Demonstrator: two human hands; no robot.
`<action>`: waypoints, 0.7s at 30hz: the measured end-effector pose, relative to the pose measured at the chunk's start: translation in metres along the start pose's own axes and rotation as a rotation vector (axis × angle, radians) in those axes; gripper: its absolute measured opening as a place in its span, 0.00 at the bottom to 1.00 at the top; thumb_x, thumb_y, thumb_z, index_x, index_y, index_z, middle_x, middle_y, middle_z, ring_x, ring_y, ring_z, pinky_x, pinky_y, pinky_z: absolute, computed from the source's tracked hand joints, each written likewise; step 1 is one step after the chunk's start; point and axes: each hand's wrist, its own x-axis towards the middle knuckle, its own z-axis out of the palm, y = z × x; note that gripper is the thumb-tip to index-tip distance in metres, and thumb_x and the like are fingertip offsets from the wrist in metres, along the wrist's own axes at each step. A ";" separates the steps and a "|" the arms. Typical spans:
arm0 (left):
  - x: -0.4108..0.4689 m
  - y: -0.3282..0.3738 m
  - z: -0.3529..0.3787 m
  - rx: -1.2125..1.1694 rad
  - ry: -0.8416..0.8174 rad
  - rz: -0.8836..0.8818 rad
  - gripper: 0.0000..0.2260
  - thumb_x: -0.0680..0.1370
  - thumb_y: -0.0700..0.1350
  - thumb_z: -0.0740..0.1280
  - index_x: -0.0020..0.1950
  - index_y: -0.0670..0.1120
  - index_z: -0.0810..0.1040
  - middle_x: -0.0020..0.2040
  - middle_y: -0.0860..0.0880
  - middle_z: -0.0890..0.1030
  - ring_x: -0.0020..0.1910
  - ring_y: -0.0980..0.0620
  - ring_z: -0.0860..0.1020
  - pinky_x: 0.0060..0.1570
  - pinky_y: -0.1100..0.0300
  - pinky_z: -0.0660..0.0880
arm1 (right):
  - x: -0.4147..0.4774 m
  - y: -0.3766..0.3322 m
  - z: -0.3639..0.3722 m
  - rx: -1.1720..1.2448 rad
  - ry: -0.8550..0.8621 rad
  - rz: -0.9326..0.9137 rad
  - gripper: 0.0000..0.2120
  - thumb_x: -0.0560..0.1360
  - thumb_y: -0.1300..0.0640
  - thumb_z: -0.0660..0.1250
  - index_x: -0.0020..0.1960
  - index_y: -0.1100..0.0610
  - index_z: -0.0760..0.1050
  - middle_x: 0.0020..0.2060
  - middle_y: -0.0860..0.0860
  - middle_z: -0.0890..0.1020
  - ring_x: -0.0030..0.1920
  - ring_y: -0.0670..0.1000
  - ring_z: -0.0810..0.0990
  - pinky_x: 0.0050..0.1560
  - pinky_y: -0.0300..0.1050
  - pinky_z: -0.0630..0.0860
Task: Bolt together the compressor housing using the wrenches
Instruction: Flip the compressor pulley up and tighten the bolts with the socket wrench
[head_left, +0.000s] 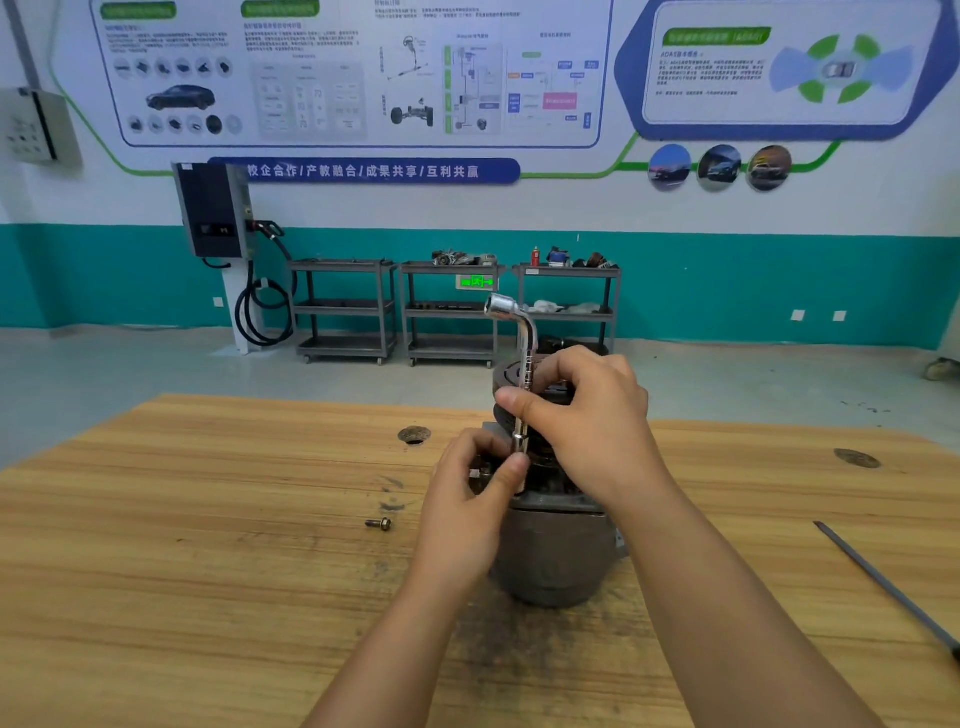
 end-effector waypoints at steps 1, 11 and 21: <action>0.000 0.000 0.000 -0.002 0.004 0.007 0.02 0.77 0.40 0.65 0.44 0.44 0.75 0.42 0.48 0.77 0.43 0.55 0.74 0.45 0.62 0.68 | 0.000 0.000 0.000 -0.001 -0.011 -0.006 0.08 0.71 0.45 0.70 0.39 0.46 0.73 0.38 0.35 0.67 0.46 0.41 0.58 0.56 0.48 0.61; -0.001 -0.001 0.003 0.021 -0.022 0.000 0.06 0.76 0.49 0.65 0.47 0.48 0.78 0.48 0.49 0.79 0.55 0.48 0.74 0.57 0.50 0.71 | 0.001 -0.002 -0.004 0.056 -0.032 0.015 0.06 0.71 0.48 0.71 0.41 0.45 0.73 0.36 0.36 0.68 0.52 0.50 0.69 0.61 0.57 0.67; 0.000 0.000 0.002 -0.059 0.015 0.005 0.11 0.78 0.48 0.61 0.46 0.44 0.81 0.48 0.48 0.78 0.51 0.54 0.76 0.52 0.62 0.70 | 0.002 0.001 -0.009 0.033 -0.111 -0.039 0.04 0.75 0.50 0.66 0.43 0.43 0.72 0.39 0.35 0.70 0.53 0.48 0.67 0.62 0.57 0.64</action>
